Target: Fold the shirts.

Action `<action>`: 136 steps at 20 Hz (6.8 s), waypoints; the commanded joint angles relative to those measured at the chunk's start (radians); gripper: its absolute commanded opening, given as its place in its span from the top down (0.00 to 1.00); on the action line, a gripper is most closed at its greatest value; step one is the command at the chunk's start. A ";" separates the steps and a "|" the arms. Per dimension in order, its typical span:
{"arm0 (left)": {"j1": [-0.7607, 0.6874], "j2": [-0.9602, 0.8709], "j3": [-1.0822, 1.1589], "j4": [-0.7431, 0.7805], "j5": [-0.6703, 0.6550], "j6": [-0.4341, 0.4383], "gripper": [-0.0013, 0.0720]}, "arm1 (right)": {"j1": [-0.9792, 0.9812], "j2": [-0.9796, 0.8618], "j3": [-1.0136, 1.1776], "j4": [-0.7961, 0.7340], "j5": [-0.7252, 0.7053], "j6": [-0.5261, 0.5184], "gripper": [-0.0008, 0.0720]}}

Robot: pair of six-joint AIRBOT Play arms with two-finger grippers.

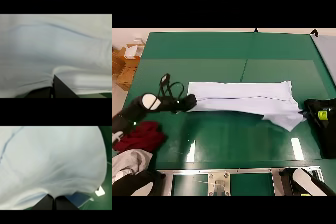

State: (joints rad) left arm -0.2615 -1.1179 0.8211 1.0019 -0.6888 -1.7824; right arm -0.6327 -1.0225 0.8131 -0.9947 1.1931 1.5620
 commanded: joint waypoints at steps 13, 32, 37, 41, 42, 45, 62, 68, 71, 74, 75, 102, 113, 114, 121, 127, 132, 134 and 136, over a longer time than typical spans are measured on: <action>0.051 -0.644 0.616 0.042 0.089 0.063 0.13 | 0.237 -0.849 0.788 0.123 -0.188 -0.005 0.74; 0.200 -0.631 0.936 -0.009 -0.440 0.121 0.14 | 0.071 -1.126 0.977 0.191 0.325 -0.445 0.03; 0.095 -0.644 0.935 -0.010 -0.399 0.221 0.95 | 0.105 -1.128 0.988 0.191 0.290 -0.435 0.92; -0.039 -0.706 0.936 -0.027 -0.280 0.257 0.95 | 0.108 -1.095 1.040 0.190 0.333 -0.417 0.96; -0.078 -0.733 0.936 -0.052 -0.245 0.278 0.95 | 0.108 -1.074 1.061 0.191 0.351 -0.409 0.96; -0.207 -0.826 0.937 -0.198 -0.089 0.370 0.95 | 0.117 -0.990 1.135 0.196 0.457 -0.348 0.96; -0.434 -1.179 1.216 -0.472 0.038 0.366 0.95 | 0.373 -0.708 1.197 0.288 0.536 -0.208 0.96; -0.272 -1.079 1.221 -0.412 -0.259 0.393 0.95 | 0.379 -0.708 1.197 0.295 0.536 -0.171 0.96; -0.122 -0.951 1.221 -0.249 -0.474 0.341 0.95 | 0.418 -0.708 1.197 0.362 0.519 -0.138 0.96; 0.025 -0.811 1.221 -0.003 -0.702 0.354 0.95 | 0.532 -0.710 1.194 0.370 0.442 -0.098 0.96; 0.066 -0.776 1.221 0.066 -0.771 0.380 0.95 | 0.582 -0.712 1.185 0.369 0.399 -0.095 0.96; 0.262 -0.694 1.219 0.169 -0.911 0.677 0.95 | 0.547 -0.962 0.784 0.296 0.122 -0.150 0.24; 0.262 -0.694 1.219 0.168 -0.916 0.673 0.95 | 0.741 -0.939 0.853 0.383 -0.017 -0.170 0.96; 0.262 -0.694 1.219 0.168 -0.919 0.673 0.95 | 0.716 -0.912 0.883 0.381 0.001 -0.167 0.96; 0.262 -0.694 1.219 0.167 -0.919 0.673 0.95 | 0.319 -0.606 0.989 0.362 0.058 -0.099 0.96; 0.262 -0.694 1.219 0.167 -0.918 0.673 0.95 | -0.100 -0.552 0.991 0.338 0.106 -0.088 0.96; 0.262 -0.694 1.219 0.167 -0.920 0.673 0.95 | -0.354 -0.552 0.991 0.275 0.132 -0.089 0.96; 0.262 -0.694 1.219 0.167 -0.921 0.673 0.95 | -0.413 -0.552 0.991 0.269 0.172 -0.107 0.96; 0.262 -0.694 1.219 0.167 -0.923 0.671 0.95 | -0.447 -0.552 0.991 0.264 0.230 -0.107 0.96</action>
State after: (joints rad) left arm 0.0006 -1.8126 2.0399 1.1694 -1.6089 -1.1095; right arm -0.9997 -1.5757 1.8027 -0.7109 1.3537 1.4631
